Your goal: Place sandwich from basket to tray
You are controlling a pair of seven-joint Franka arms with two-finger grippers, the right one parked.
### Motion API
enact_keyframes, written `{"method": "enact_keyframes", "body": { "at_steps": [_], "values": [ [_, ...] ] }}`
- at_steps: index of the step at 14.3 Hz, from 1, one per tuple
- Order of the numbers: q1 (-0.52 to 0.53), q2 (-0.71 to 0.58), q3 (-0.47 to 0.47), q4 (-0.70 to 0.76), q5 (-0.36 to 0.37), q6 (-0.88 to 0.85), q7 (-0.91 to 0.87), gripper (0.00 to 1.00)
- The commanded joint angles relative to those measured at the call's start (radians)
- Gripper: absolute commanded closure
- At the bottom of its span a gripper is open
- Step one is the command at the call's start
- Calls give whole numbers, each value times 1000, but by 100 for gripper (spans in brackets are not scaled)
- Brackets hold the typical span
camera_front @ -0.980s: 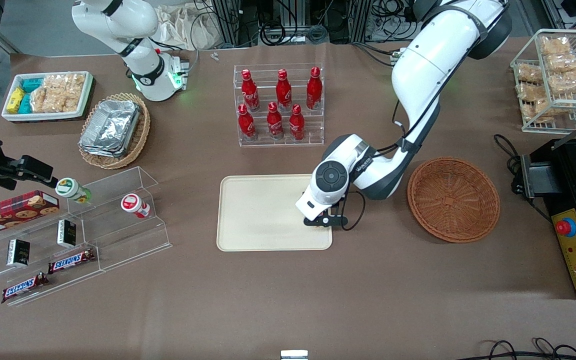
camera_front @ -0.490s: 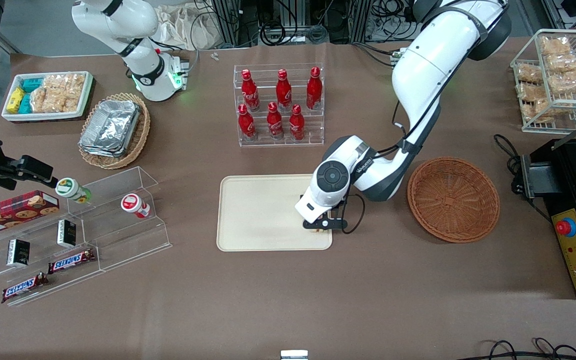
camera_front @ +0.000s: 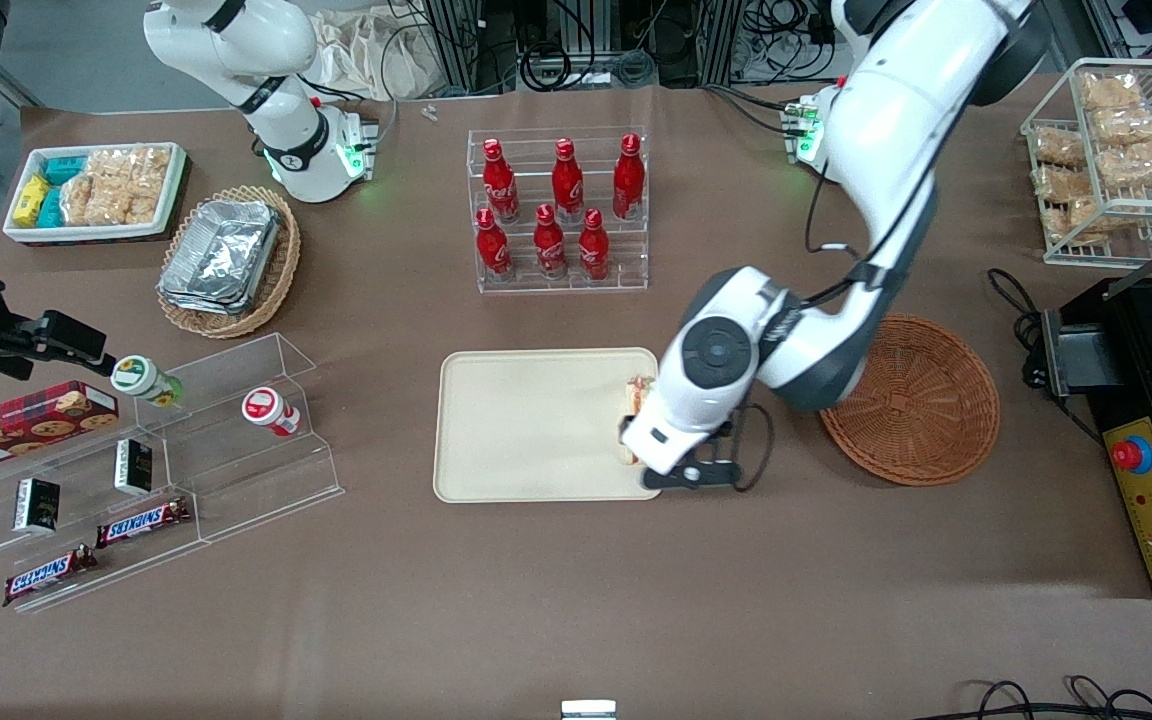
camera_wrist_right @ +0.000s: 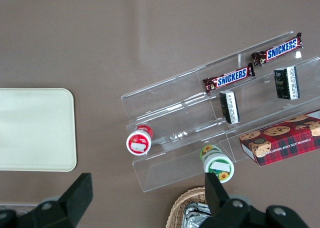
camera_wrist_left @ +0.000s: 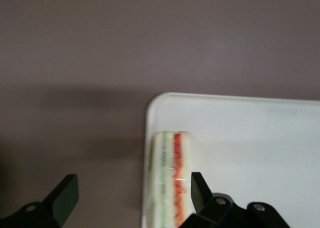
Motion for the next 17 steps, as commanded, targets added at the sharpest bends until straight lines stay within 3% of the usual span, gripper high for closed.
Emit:
{"method": "enact_keyframes", "body": {
  "at_steps": [1, 5, 9, 12, 14, 17],
  "values": [
    [54, -135, 1, -22, 5, -106, 0, 0],
    [187, -259, 2, -22, -4, -169, 7, 0],
    [278, -291, 8, -30, -23, -238, 44, 0],
    [252, -314, 116, -39, -44, -240, 136, 0],
    [216, -342, 222, -56, -108, -267, 280, 0],
    [202, -379, 299, -82, -127, -341, 491, 0]
  ]
}}
